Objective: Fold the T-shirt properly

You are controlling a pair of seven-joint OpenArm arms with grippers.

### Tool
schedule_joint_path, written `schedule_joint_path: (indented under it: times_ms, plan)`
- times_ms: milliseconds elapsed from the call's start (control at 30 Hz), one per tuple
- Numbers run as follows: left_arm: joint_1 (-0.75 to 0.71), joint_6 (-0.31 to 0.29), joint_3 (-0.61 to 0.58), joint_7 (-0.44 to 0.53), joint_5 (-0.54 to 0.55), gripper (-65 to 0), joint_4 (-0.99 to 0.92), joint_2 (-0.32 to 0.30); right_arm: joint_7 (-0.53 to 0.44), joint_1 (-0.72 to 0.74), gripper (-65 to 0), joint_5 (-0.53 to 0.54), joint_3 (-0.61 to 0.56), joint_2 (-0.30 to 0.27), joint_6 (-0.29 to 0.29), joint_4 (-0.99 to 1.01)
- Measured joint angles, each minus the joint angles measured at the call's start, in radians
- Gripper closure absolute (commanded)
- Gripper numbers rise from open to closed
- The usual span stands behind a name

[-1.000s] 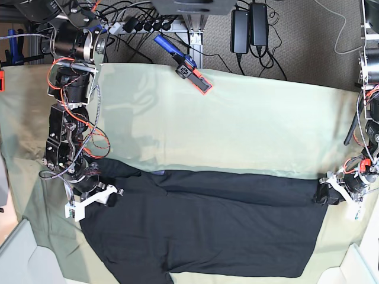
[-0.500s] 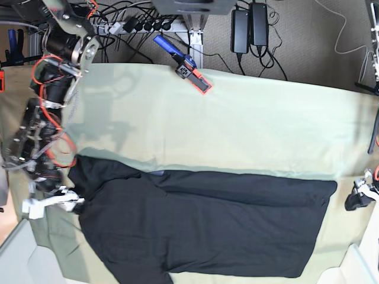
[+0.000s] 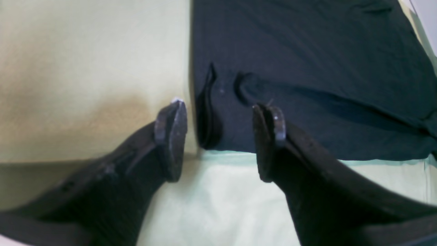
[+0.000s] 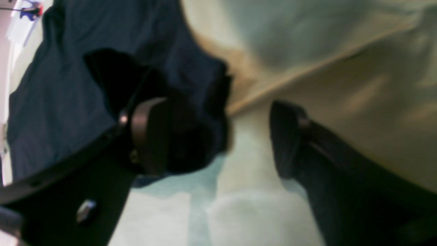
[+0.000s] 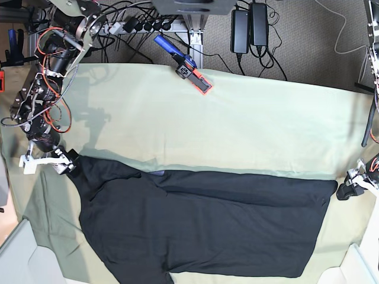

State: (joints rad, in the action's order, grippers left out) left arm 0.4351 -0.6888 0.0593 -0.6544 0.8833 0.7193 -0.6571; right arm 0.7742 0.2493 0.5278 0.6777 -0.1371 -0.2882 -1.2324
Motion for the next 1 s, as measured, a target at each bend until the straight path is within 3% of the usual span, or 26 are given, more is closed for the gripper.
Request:
schedule_joint_path:
  times_ms: [367,633,700,833,933,1000]
  plan:
    - [0.0,0.0,0.0,-0.004,-0.01,-34.4,0.0,0.009,-0.067,0.011,-44.1,-0.008,-0.044,0.079,0.0,0.0]
    - [0.0,0.0,0.0,-0.011,-0.01,-34.4,0.0,0.02,-0.075,0.014,-43.8,-0.024,-0.044,0.082,0.0,0.0]
    - [0.0,0.0,0.0,-0.011,-0.009,-34.4,0.0,0.02,-0.078,0.014,-36.5,-0.024,-0.044,0.082,0.0,0.0]
    - [0.0,0.0,0.0,-0.011,0.006,-34.4,0.0,0.02,-0.082,0.014,0.0,-0.029,-0.044,0.082,0.0,0.0]
    - [0.0,0.012,0.0,-0.001,-0.025,-34.4,0.0,0.023,-0.082,0.014,0.0,-0.028,-0.044,0.082,0.0,0.0]
    - [0.003,0.096,0.0,0.035,-0.082,-34.4,-0.007,0.031,-0.083,0.014,0.0,-0.027,-0.044,0.082,0.0,0.0]
